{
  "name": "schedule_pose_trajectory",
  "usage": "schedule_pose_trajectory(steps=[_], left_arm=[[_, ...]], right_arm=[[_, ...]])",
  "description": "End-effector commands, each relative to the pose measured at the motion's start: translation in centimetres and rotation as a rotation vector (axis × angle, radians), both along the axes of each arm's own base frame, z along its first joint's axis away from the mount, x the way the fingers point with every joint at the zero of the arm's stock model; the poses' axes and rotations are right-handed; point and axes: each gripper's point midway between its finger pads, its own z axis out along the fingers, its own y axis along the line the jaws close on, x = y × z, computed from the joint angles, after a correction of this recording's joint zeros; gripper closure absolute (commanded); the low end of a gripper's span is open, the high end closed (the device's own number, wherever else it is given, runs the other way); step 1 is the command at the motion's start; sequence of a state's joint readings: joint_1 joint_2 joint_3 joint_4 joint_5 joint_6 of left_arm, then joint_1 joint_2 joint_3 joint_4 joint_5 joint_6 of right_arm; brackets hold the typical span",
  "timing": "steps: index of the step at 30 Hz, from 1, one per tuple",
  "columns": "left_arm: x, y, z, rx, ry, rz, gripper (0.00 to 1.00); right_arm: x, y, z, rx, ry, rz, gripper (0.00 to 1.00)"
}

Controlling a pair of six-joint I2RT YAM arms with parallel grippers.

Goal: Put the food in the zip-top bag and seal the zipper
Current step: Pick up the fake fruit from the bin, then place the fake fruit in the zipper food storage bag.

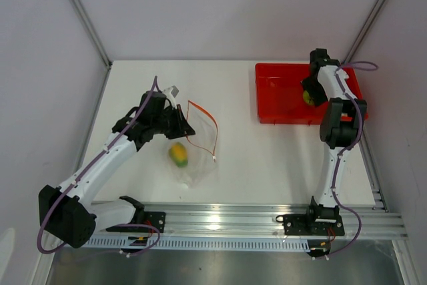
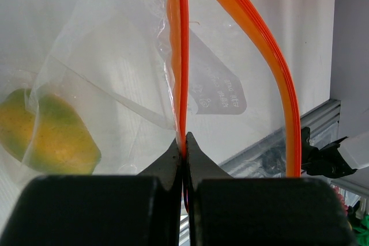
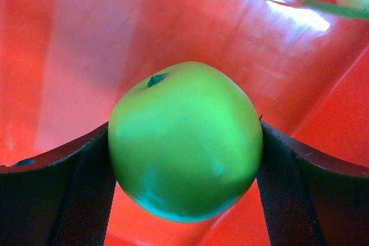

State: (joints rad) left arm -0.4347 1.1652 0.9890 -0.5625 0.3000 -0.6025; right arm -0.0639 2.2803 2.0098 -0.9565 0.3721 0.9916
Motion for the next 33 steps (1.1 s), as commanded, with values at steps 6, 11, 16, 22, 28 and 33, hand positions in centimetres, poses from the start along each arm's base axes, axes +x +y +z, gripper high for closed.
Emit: schedule_pose_trajectory(steps=[6,11,16,22,28,33], left_arm=[[0.0,0.0,0.5,-0.008,-0.020,0.009,0.99],[-0.1,0.0,0.8,-0.014,-0.023,0.008,0.99],[-0.4,0.0,1.0,-0.020,-0.024,0.003,0.99],[-0.5,-0.1,1.3,-0.028,-0.031,-0.006,1.00],[-0.6,-0.1,1.4,-0.028,-0.032,-0.011,0.99],[-0.6,-0.2,1.7,-0.033,-0.037,-0.015,0.99]], right_arm=[[3.0,5.5,13.9,-0.122,-0.316,0.285,1.00],[2.1,12.2,21.4,-0.139,-0.503,0.580,1.00],[-1.3,18.7,24.3,-0.017,-0.634,0.852,1.00],[-8.5,28.5,28.1,0.165,-0.782,1.288,1.00],[-16.4,35.5,28.3,0.203,-0.801,1.636,1.00],[-21.0,39.0,27.2,0.192,-0.797,1.811,1.00]])
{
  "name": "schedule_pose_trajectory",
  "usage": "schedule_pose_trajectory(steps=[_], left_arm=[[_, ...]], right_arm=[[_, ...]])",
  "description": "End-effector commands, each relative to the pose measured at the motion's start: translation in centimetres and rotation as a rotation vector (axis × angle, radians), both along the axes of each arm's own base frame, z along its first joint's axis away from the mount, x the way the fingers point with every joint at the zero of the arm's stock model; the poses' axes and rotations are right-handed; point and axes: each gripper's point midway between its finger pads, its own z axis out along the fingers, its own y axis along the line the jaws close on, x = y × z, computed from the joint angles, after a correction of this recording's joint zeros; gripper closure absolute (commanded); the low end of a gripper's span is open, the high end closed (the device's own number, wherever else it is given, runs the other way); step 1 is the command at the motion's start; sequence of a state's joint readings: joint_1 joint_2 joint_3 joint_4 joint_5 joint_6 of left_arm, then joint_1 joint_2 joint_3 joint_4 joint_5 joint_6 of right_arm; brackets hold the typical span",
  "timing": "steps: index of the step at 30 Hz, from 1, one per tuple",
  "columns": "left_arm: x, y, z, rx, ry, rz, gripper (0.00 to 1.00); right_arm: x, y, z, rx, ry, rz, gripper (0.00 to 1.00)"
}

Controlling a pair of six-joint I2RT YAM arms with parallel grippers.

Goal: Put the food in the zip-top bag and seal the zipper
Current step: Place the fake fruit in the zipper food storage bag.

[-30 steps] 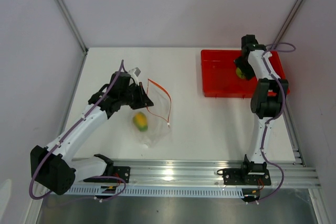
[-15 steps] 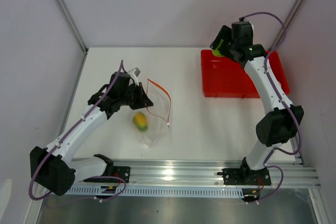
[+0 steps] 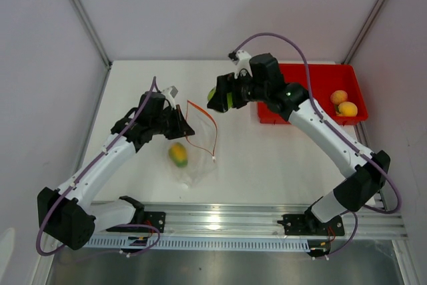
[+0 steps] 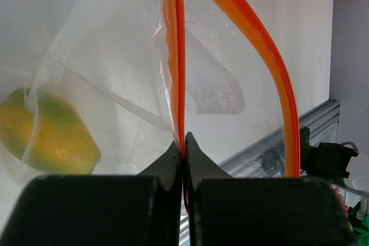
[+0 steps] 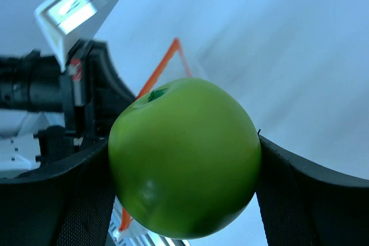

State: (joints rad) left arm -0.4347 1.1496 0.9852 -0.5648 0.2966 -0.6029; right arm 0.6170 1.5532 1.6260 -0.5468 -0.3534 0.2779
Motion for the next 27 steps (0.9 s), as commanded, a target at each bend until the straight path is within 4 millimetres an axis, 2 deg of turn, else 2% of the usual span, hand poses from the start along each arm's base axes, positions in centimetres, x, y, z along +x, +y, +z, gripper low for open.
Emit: schedule_pose_trajectory(steps=[1,5,6,11,15,16,20,21,23,27], left_arm=[[-0.5,-0.3,1.2,-0.028,-0.023,-0.020,0.99],[-0.6,-0.2,1.5,-0.029,-0.030,-0.022,0.99],[-0.6,-0.2,1.6,-0.029,-0.030,-0.022,0.99],[-0.8,-0.3,2.1,-0.035,-0.037,-0.026,0.99],[-0.8,-0.3,2.5,-0.039,-0.045,-0.028,0.99],[-0.7,-0.3,2.5,-0.038,-0.045,-0.027,0.99],[-0.7,-0.4,2.6,-0.043,-0.046,-0.029,0.99],[-0.8,-0.3,2.5,-0.041,-0.043,-0.029,0.99],[-0.8,-0.3,2.6,-0.043,-0.045,-0.028,1.00],[-0.9,-0.4,2.7,-0.046,-0.047,-0.031,1.00]], right_arm=[[-3.8,1.7,2.1,0.008,-0.134,0.152,1.00],[-5.7,3.0,1.0,0.010,-0.152,0.219,1.00],[-6.4,3.6,0.2,0.007,-0.138,0.245,0.99],[-7.3,5.2,-1.9,-0.048,-0.109,0.290,0.89],[-7.4,6.0,-2.5,-0.070,-0.108,0.299,0.82],[-7.4,6.1,-2.6,-0.073,-0.107,0.301,0.76],[-7.2,6.3,-3.0,-0.096,-0.101,0.302,0.64],[-7.2,6.4,-3.0,-0.100,-0.102,0.299,0.56],[-7.1,6.4,-3.1,-0.107,-0.101,0.295,0.52],[-6.8,6.5,-3.2,-0.113,-0.104,0.284,0.31]])
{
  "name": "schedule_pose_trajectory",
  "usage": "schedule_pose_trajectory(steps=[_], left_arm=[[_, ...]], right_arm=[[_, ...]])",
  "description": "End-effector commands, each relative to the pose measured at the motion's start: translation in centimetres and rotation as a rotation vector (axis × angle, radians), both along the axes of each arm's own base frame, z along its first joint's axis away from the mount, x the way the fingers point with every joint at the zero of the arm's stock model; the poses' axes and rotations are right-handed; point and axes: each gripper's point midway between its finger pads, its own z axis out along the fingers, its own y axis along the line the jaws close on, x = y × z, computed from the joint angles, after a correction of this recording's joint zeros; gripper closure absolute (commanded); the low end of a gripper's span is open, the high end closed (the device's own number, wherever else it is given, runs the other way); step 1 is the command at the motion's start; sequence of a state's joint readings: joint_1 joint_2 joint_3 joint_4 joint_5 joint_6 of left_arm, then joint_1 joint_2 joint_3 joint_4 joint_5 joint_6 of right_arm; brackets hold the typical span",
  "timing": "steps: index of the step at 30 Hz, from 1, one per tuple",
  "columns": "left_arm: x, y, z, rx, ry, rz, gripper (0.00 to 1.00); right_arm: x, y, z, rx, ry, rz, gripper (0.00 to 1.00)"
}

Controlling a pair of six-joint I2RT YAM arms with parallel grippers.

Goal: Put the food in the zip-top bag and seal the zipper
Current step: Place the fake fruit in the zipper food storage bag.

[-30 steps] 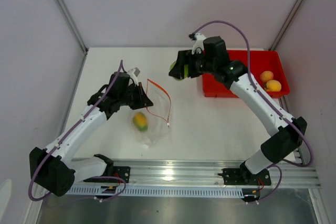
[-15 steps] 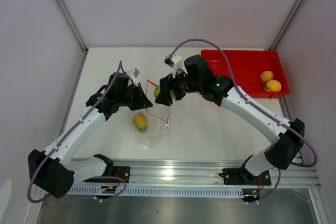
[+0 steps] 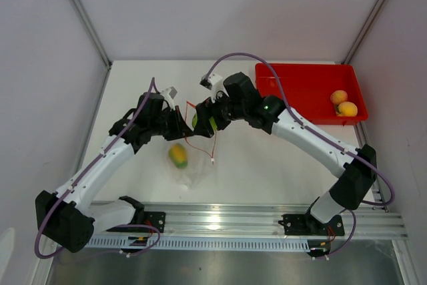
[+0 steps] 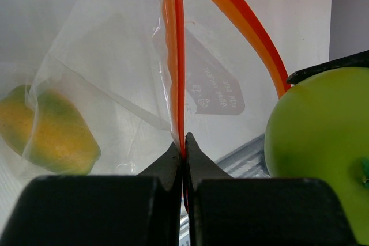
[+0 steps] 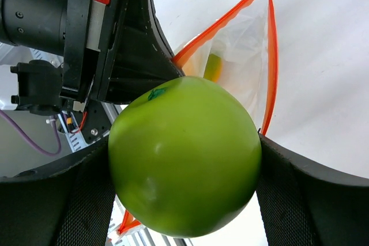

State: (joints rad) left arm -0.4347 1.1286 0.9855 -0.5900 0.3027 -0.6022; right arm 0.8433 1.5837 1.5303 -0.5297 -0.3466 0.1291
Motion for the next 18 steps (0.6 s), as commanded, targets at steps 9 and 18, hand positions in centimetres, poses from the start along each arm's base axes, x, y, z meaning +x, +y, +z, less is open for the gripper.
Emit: schedule_pose_trajectory(steps=[9,18], left_arm=[[-0.30,-0.53,2.41,-0.045,-0.052,-0.025,0.99],[-0.24,-0.54,2.34,-0.045,-0.053,-0.024,1.00]], right_arm=[[0.26,0.92,2.17,0.015,-0.066,0.005,0.05],[0.24,0.57,2.23,0.008,-0.076,-0.004,0.04]])
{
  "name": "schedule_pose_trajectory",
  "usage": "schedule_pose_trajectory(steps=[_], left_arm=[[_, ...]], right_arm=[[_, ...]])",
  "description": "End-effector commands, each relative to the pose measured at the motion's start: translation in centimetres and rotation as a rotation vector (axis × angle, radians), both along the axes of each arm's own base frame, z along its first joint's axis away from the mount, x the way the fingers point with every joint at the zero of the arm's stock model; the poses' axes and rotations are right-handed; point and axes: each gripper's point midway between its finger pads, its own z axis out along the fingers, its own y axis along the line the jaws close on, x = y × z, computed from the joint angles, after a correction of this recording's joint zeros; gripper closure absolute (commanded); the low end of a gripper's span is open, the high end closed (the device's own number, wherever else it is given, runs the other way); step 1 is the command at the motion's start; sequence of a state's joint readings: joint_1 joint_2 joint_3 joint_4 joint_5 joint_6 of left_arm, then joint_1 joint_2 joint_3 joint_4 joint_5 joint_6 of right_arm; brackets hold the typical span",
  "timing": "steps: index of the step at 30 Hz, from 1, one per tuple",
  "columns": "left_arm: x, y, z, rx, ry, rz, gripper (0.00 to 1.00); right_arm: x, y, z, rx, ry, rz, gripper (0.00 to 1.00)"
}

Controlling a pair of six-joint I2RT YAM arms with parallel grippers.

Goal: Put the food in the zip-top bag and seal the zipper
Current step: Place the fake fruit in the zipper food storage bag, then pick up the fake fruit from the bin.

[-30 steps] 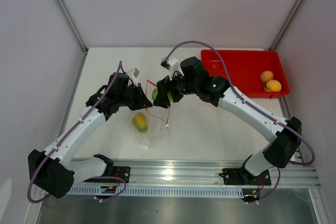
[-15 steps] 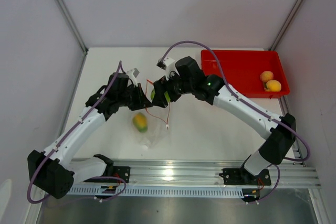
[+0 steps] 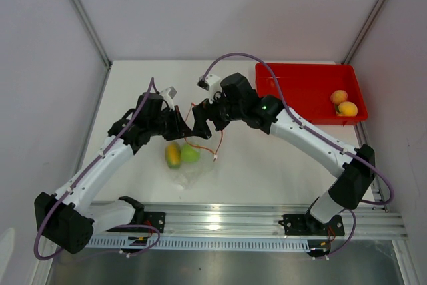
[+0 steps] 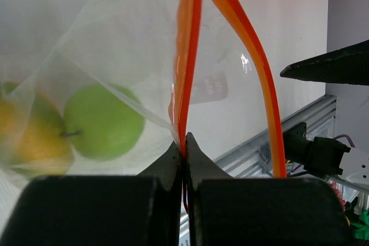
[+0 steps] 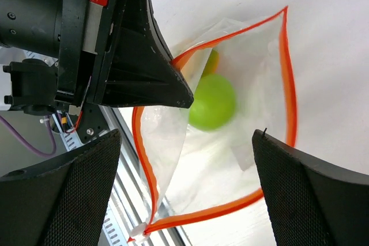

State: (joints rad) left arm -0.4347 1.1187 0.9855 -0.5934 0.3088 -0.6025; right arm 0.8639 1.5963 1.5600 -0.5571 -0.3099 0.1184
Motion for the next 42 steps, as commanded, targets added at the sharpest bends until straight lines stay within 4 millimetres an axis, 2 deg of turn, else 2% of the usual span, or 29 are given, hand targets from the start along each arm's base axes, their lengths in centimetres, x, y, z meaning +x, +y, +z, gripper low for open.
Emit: schedule_pose_trajectory(steps=[1,6,16,24,25,28,32,36,40,41,42], left_arm=[[-0.1,-0.5,2.1,-0.038,-0.050,-0.018,0.99],[-0.1,-0.5,2.0,-0.037,-0.047,-0.017,0.99],[-0.1,-0.6,1.8,-0.037,-0.044,-0.022,0.99],[-0.2,-0.4,1.8,-0.033,-0.045,-0.015,0.99],[-0.2,-0.4,1.6,-0.031,-0.043,-0.014,0.99],[-0.3,-0.3,1.8,-0.034,-0.051,-0.011,1.00],[-0.4,-0.1,2.0,-0.037,-0.064,-0.003,0.99],[-0.5,0.0,2.5,-0.048,-0.088,0.003,0.99],[-0.5,0.2,2.6,-0.046,-0.104,0.009,1.00],[-0.5,0.2,2.4,-0.044,-0.102,0.009,1.00],[-0.5,0.2,2.4,-0.044,-0.107,0.009,0.99]], right_arm=[[0.4,0.3,2.2,0.033,-0.059,-0.001,0.04],[0.4,0.0,2.2,0.028,-0.063,-0.014,0.04],[1.1,-1.2,3.7,0.030,-0.104,-0.093,0.01],[3.2,-3.3,5.2,0.064,-0.190,-0.282,0.01],[3.2,-3.4,6.5,0.106,-0.207,-0.296,0.01],[4.0,-4.9,8.1,0.162,-0.253,-0.402,0.01],[4.9,-6.4,9.1,0.221,-0.272,-0.464,0.01],[7.4,-8.0,9.1,0.181,-0.286,-0.578,0.01],[10.5,-11.0,8.8,0.117,-0.317,-0.761,0.01],[11.1,-11.6,9.3,0.138,-0.305,-0.809,0.01],[12.4,-13.1,9.0,0.125,-0.298,-0.862,0.01]])
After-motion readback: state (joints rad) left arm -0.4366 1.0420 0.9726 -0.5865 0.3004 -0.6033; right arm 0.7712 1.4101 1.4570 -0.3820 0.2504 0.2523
